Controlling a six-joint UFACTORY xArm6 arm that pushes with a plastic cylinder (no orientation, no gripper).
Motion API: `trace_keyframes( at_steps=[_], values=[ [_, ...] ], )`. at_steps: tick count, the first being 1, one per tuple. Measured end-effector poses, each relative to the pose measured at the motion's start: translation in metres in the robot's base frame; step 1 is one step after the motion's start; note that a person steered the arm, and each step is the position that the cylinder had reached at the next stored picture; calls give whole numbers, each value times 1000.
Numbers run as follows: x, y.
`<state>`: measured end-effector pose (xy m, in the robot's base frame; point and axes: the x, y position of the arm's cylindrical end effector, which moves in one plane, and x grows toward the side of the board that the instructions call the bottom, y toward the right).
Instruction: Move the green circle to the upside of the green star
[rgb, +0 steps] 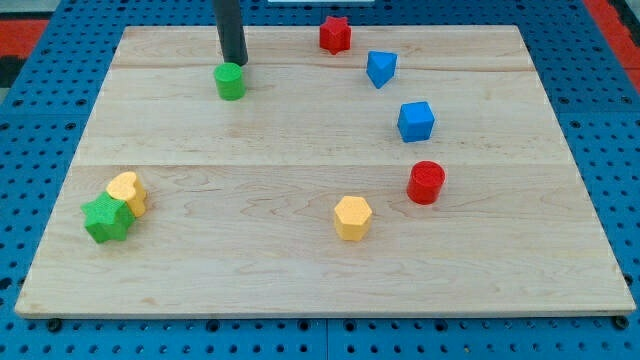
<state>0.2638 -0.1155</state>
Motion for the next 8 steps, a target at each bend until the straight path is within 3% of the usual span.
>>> trace_keyframes(
  at_steps=[4, 6, 7, 8],
  values=[
    [4, -2],
    [35, -16],
    [50, 9],
    [94, -9]
  ],
)
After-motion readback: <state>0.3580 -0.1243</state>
